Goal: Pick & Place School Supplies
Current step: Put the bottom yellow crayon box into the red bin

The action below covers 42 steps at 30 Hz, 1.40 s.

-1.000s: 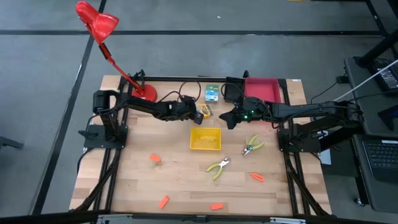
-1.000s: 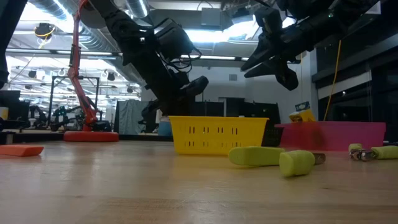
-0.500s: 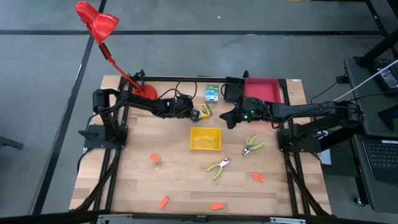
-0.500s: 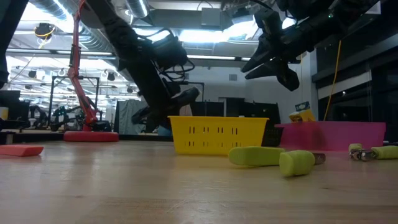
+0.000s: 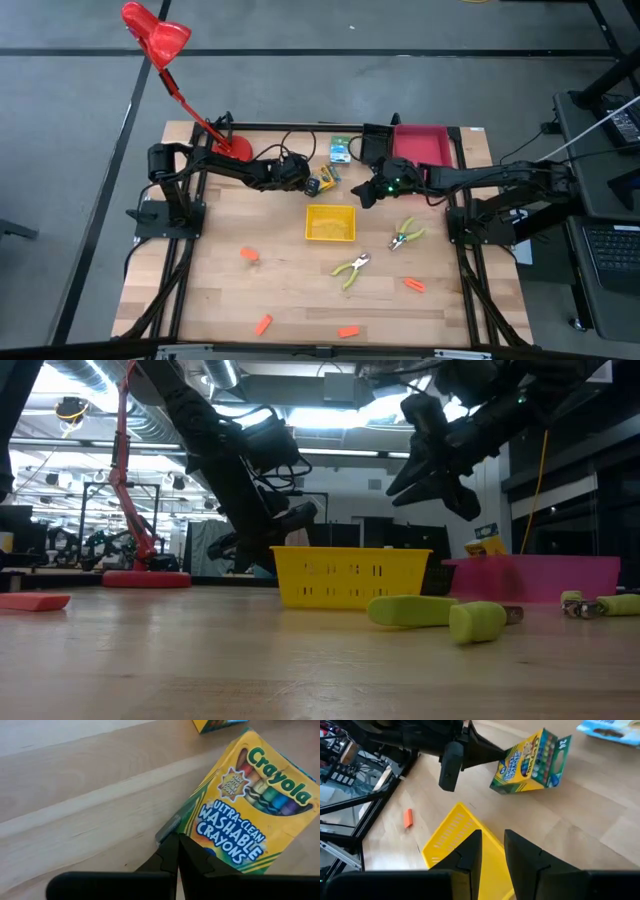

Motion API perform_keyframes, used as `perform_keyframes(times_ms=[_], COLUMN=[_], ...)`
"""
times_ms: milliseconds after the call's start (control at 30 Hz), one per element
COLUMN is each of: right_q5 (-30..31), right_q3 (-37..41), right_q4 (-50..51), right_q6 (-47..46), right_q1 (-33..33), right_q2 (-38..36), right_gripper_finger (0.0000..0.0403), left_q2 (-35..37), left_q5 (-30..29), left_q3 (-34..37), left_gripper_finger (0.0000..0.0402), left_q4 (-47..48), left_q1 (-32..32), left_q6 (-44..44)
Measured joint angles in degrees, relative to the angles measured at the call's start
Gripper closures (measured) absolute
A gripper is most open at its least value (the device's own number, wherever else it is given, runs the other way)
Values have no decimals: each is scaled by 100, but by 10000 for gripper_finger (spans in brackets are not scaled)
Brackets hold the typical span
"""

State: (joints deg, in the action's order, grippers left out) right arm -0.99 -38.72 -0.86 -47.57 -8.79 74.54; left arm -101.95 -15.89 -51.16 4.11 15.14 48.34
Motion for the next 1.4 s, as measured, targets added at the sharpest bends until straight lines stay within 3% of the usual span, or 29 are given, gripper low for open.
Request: perform_keyframes(times_ms=[467,767,1400], right_q5=[-1165,-1198,-1145], right_q3=[0,0,-289], right_q4=[-1286,-1326,-1582], right_q6=[-157,-258,-297], right_q1=[-692,-1061,-1334], right_q2=[1208,1445,2109], right_gripper_finger=[310,257,253], left_q2=[-11,-15,-28], left_q5=[-11,-4,55], left_q3=[9,11,20], left_gripper_finger=[400,400,400], left_q4=[30,1,-115], left_q1=[-16,-20,-48], left_q6=[39,-1,-59])
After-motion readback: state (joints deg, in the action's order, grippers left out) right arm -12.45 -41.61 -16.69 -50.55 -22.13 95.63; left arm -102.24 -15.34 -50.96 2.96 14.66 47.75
